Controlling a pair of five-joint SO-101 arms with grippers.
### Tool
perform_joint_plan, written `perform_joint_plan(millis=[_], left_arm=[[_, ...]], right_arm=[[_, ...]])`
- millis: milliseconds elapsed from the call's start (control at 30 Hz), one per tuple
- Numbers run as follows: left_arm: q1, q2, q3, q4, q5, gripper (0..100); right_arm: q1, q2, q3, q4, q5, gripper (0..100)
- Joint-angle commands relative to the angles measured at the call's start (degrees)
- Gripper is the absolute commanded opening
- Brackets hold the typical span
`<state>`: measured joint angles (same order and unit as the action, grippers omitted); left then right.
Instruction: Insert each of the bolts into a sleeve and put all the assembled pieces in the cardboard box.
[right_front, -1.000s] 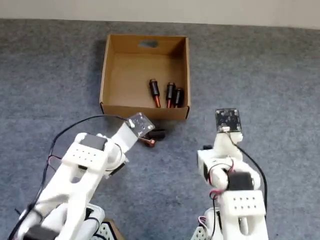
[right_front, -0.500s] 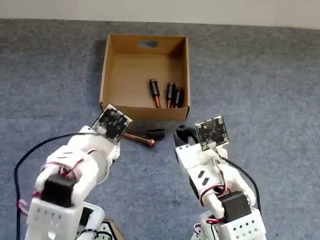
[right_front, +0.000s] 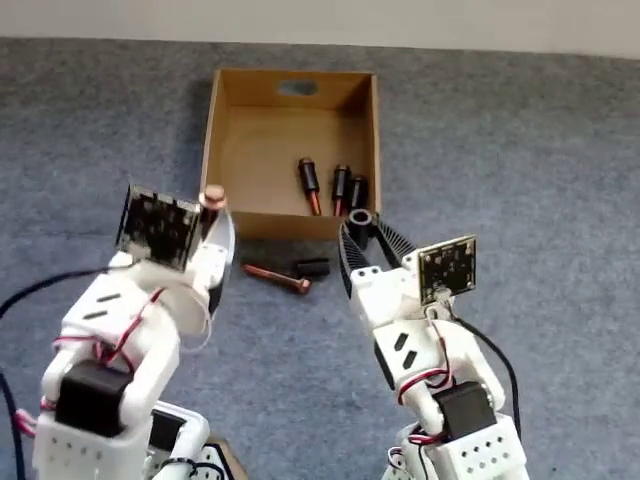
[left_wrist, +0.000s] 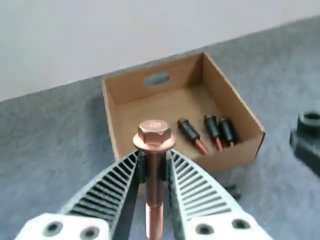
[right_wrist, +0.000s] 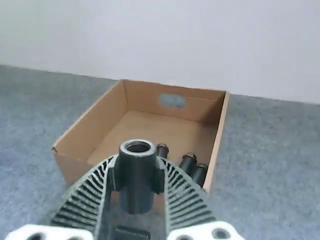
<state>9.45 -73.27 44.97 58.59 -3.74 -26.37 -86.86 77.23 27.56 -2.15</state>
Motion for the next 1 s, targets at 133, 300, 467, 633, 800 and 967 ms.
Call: perform_joint_plan(millis=[133,300,467,633,800,967], left_arm=[[-0.3,1.8,-2.4,-13.1,6.2,1],[-0.3,2.1,0.5,-21.4,8.4,1],[-0.3,1.5,4.1,-23.0,8.4,1],[-0.3,1.5,5.1,-22.0,8.6,1],[2.9,2.1,5.1,-21.7,13.4,1],[8.3,2.1,5.1,-27.2,17.1,1]], right_arm=[[-0.5,-0.7,2.3,-1.5,-0.7,0.6],[-0.5,-0.6,2.6,-1.5,-0.7,0.6],[-0.6,-0.6,3.8,-1.4,-0.7,0.6],[-5.1,-0.7,4.8,-1.4,-0.9,0.6],[-8.6,-0.7,5.4,-4.1,-0.7,0.6],[-4.9,-0.7,7.5,-11.5,-0.7,0.6]])
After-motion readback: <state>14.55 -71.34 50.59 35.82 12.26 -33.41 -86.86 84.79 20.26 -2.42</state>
